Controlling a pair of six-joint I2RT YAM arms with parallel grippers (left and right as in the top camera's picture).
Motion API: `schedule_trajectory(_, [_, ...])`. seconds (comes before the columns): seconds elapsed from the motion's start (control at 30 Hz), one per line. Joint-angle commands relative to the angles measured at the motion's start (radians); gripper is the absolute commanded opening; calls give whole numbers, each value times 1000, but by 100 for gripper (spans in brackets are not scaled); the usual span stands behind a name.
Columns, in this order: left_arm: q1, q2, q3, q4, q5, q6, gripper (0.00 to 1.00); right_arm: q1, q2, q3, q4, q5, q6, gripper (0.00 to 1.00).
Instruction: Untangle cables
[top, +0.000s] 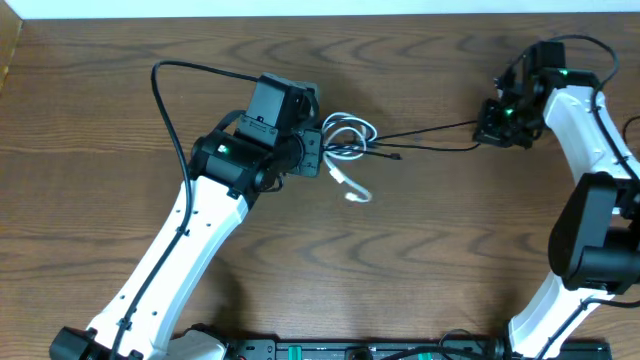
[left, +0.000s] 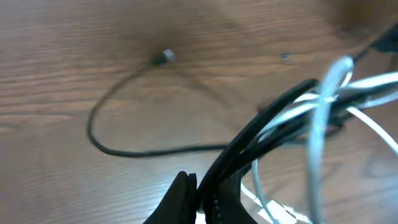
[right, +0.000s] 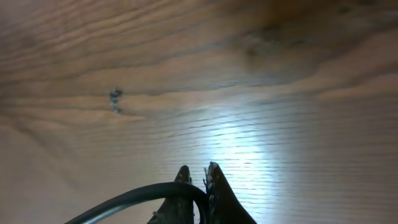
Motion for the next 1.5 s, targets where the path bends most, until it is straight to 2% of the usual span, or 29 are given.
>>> schedule_trajectory(0.0, [32, -16, 10, -22, -215, 1, 8, -114, 8, -6, 13, 206, 37, 1])
schedule_trajectory(0.2, [32, -16, 10, -38, -235, 6, 8, -138, 8, -5, 10, 309, 44, 1])
schedule_trajectory(0.43, [39, -16, 10, -49, -478, -3, 7, -263, 8, -5, 26, 320, 77, 2])
schedule_trajectory(0.5, [64, -16, 10, -56, -565, -66, 8, -312, 8, -5, 24, 303, 86, 1])
schedule_trajectory(0.57, [87, -16, 10, -56, -561, -117, 8, -325, 8, -5, 25, 235, 76, 1])
schedule_trajectory(0.6, [100, -16, 10, -55, -533, -138, 8, -323, 8, -5, 32, 130, 19, 1])
schedule_trajectory(0.7, [113, -16, 10, -42, -417, -135, 7, -306, 7, -5, 51, -23, -66, 5])
schedule_trajectory(0.77, [113, -16, 10, -30, -328, -88, 7, -280, 7, 0, 60, -124, -122, 14])
schedule_trajectory(0.8, [113, -16, 10, -21, -261, -52, 8, -266, 7, 5, 61, -190, -175, 22])
schedule_trajectory(0.83, [113, -16, 10, -1, -111, 15, 8, -246, 7, 12, 58, -274, -248, 38])
schedule_trajectory(0.87, [113, -16, 10, 10, -13, 62, 8, -231, 6, 19, 52, -335, -304, 48])
schedule_trajectory(0.93, [113, -16, 10, 48, 319, 193, 8, -181, -3, 50, 26, -474, -421, 76])
schedule_trajectory(0.97, [113, -16, 10, 58, 404, 209, 8, -164, -8, 62, 20, -510, -440, 81])
schedule_trajectory(1.07, [113, -16, 10, 110, 580, 211, 8, -87, -35, 97, 27, -636, -489, 86])
schedule_trajectory(1.17, [113, -16, 10, 176, 710, 196, 7, 6, -56, 107, 67, -673, -507, 89])
schedule_trajectory(1.33, [115, -17, 10, 287, 747, 86, 8, 126, -56, 107, 106, -674, -510, 89])
schedule_trajectory(1.47, [115, -17, 10, 330, 743, 26, 8, 190, -57, 107, 112, -760, -615, 91])
